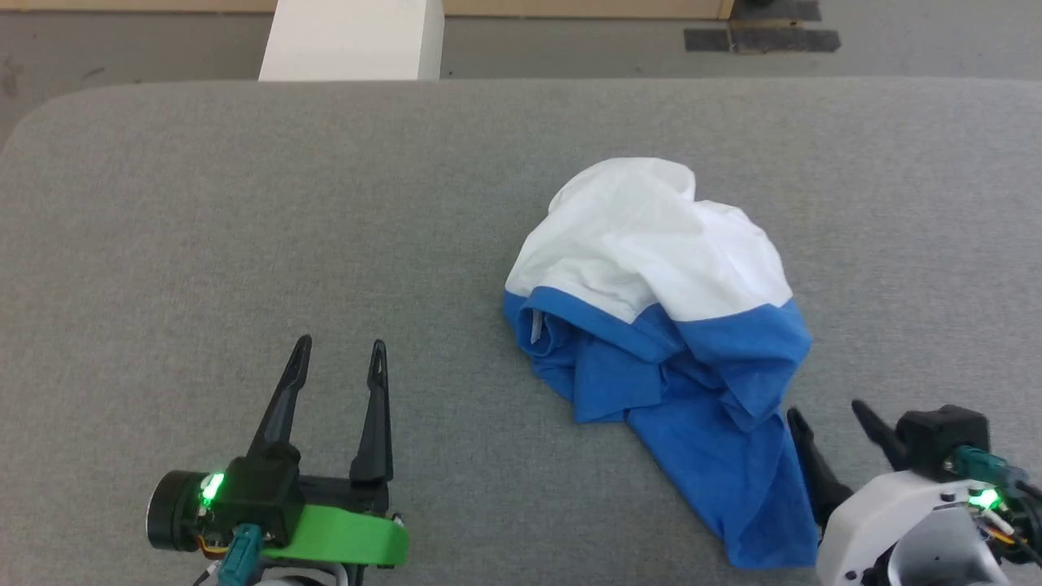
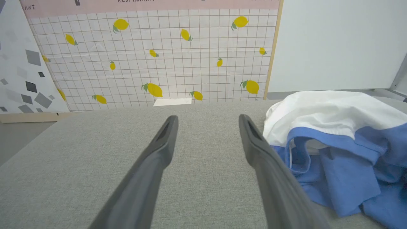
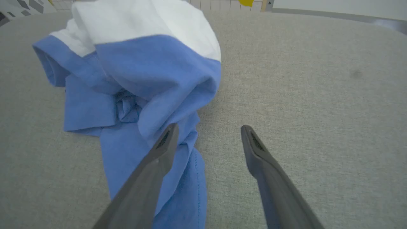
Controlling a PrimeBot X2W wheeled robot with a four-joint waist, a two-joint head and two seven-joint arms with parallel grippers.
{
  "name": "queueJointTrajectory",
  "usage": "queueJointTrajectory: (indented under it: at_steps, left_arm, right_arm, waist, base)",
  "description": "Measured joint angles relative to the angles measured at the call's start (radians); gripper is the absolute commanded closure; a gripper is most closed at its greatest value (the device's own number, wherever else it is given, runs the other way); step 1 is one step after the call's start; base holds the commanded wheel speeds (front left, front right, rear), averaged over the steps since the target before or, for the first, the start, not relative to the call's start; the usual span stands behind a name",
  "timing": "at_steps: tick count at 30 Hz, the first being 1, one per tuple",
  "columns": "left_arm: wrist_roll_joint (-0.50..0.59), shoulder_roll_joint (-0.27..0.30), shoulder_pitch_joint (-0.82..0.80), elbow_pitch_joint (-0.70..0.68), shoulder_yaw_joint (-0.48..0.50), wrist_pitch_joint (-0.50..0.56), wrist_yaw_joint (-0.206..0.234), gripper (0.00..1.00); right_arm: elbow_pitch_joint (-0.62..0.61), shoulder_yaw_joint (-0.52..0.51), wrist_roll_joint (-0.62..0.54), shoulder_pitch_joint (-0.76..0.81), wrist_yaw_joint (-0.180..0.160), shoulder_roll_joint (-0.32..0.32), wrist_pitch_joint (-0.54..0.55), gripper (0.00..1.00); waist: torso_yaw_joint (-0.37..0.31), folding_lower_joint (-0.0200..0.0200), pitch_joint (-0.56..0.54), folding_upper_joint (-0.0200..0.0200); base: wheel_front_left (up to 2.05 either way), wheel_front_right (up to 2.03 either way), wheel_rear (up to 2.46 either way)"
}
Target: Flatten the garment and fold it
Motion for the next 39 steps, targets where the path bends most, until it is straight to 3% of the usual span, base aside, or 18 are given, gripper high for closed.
queueJointTrajectory:
  at_steps: [8, 9, 10, 11, 16, 19, 27, 28, 29, 30, 34, 38, 39]
  left_arm:
    - [0.014, -0.040, -0.039, 0.022, 0.027, 0.000, -0.042, 0.00]
    - [0.015, -0.044, -0.041, 0.025, 0.030, 0.000, -0.046, 0.00]
    - [0.016, -0.049, -0.042, 0.030, 0.032, 0.000, -0.052, 0.00]
    - [0.018, -0.055, -0.043, 0.034, 0.036, 0.000, -0.053, 0.00]
    - [0.029, -0.077, -0.042, 0.046, 0.062, 0.000, -0.063, 0.00]
    - [0.031, -0.090, -0.040, 0.052, 0.085, 0.000, -0.074, 0.00]
    - [0.047, -0.099, -0.041, 0.061, 0.116, 0.000, -0.105, 0.00]
    - [0.054, -0.099, -0.042, 0.061, 0.117, 0.000, -0.109, 0.00]
    - [0.066, -0.101, -0.047, 0.063, 0.118, -0.003, -0.120, 0.00]
    - [0.068, -0.102, -0.050, 0.064, 0.118, -0.003, -0.123, 0.00]
    - [0.076, -0.107, -0.066, 0.073, 0.114, -0.003, -0.134, 0.00]
    - [0.081, -0.110, -0.082, 0.086, 0.111, -0.003, -0.146, 0.00]
    - [0.083, -0.110, -0.084, 0.089, 0.110, -0.003, -0.148, 0.00]
  right_arm:
    - [0.069, 0.034, -0.018, 0.015, 0.000, -0.003, 0.156, 0.00]
    - [0.077, 0.028, -0.018, 0.015, 0.000, -0.002, 0.164, 0.09]
    - [0.079, 0.020, -0.018, 0.014, 0.000, -0.001, 0.165, 0.73]
    - [0.075, 0.016, -0.022, 0.012, 0.000, -0.002, 0.164, 1.00]
    - [0.042, -0.022, -0.035, -0.024, 0.000, -0.001, 0.151, 1.00]
    - [-0.016, -0.027, -0.044, -0.107, 0.000, -0.071, 0.156, 1.00]
    - [-0.024, -0.108, -0.038, -0.366, 0.000, -0.388, 0.228, 1.00]
    - [-0.009, -0.125, -0.043, -0.393, 0.000, -0.433, 0.229, 1.00]
    - [0.067, -0.182, -0.064, -0.447, 0.000, -0.522, 0.202, 1.00]
    - [0.094, -0.196, -0.074, -0.454, 0.000, -0.544, 0.192, 1.00]
    - [0.248, -0.261, -0.114, -0.463, 0.000, -0.579, 0.143, 1.00]
    - [0.385, -0.286, -0.128, -0.457, 0.000, -0.546, 0.092, 1.00]
    - [0.411, -0.289, -0.135, -0.457, 0.000, -0.531, 0.074, 0.76]
  waist:
    - [0.051, 0.0000, 0.059, 0.0000]
    - [0.058, 0.0000, 0.063, 0.0000]
    - [0.065, 0.0000, 0.067, 0.0000]
    - [0.071, 0.0000, 0.071, 0.0000]
    - [0.078, 0.0000, 0.071, 0.0000]
    - [0.061, 0.0000, 0.055, 0.0000]
    - [0.020, 0.0000, 0.034, 0.0000]
    - [0.019, 0.0000, 0.037, 0.0000]
    - [0.021, 0.0000, 0.053, 0.0000]
    - [0.023, 0.0000, 0.059, 0.0000]
    - [0.040, 0.0001, 0.091, 0.0000]
    - [0.061, 0.0000, 0.118, 0.0000]
    - [0.066, 0.0000, 0.124, 0.0000]
  base:
    - [0.00, 0.00, 0.00]
    - [0.00, 0.00, 0.00]
    - [0.00, 0.00, 0.00]
    - [0.00, 0.00, 0.00]
    - [0.00, 0.00, 0.00]
    - [0.00, 0.00, 0.00]
    - [0.00, 0.00, 0.00]
    - [0.00, 0.00, 0.00]
    - [0.00, 0.00, 0.00]
    - [0.00, 0.00, 0.00]
    - [0.00, 0.00, 0.00]
    - [0.00, 0.00, 0.00]
    - [0.00, 0.00, 0.00]
